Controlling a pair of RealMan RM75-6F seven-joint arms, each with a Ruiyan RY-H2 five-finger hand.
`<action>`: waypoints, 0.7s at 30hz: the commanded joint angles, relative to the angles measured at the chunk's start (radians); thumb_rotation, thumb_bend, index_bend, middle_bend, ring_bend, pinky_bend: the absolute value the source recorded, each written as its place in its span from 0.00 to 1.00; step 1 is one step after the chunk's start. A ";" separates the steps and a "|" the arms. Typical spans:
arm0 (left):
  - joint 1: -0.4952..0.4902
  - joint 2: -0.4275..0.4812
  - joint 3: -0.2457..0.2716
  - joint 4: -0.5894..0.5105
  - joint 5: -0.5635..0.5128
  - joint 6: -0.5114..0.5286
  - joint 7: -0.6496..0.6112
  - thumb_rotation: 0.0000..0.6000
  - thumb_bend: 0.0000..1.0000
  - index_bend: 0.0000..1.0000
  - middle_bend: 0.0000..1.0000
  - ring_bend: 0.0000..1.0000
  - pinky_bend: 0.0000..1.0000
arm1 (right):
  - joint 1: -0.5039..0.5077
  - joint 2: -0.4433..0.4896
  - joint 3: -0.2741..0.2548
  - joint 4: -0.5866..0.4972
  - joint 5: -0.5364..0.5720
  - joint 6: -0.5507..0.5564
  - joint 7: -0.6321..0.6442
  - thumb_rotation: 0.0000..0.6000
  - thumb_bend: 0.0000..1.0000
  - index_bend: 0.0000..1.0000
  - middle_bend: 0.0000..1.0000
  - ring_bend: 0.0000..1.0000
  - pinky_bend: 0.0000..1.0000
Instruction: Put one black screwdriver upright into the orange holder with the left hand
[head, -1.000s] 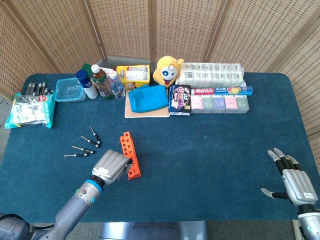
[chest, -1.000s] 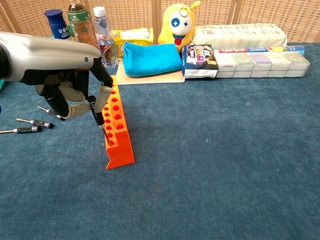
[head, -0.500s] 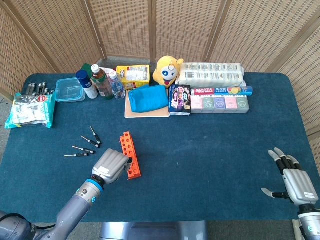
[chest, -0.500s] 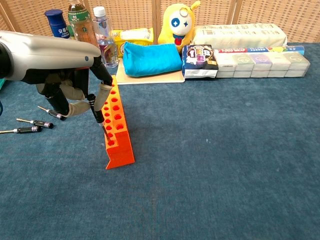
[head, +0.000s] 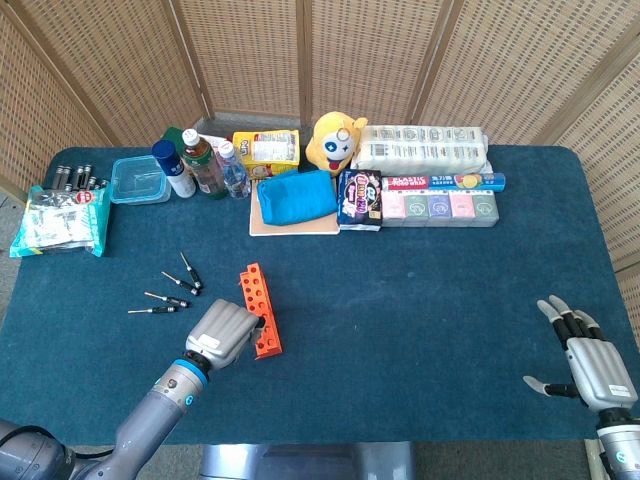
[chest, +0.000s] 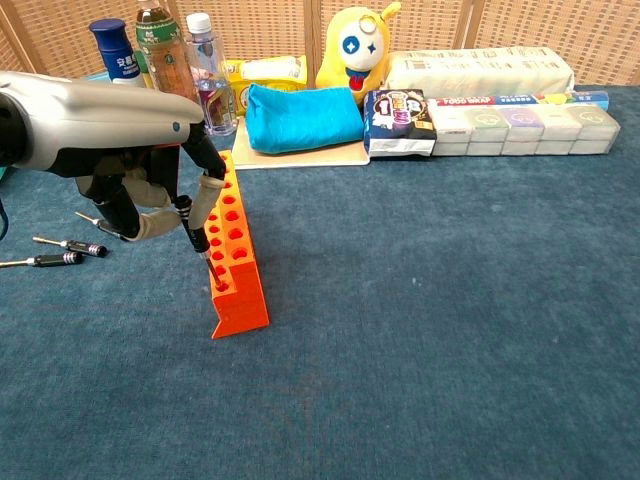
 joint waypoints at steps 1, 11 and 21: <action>-0.002 -0.002 0.006 -0.006 -0.002 0.002 0.009 1.00 0.47 0.56 1.00 1.00 1.00 | 0.000 0.000 -0.001 -0.001 0.000 -0.001 -0.002 0.87 0.00 0.00 0.02 0.13 0.06; -0.005 -0.003 0.010 -0.017 -0.008 0.004 0.012 1.00 0.47 0.56 1.00 1.00 1.00 | 0.001 -0.001 0.000 -0.002 0.002 -0.002 -0.005 0.87 0.00 0.00 0.03 0.13 0.06; -0.016 -0.019 0.013 -0.008 -0.023 0.012 0.031 1.00 0.47 0.56 1.00 1.00 1.00 | 0.001 0.001 -0.001 -0.004 0.000 -0.002 -0.001 0.87 0.00 0.00 0.02 0.14 0.06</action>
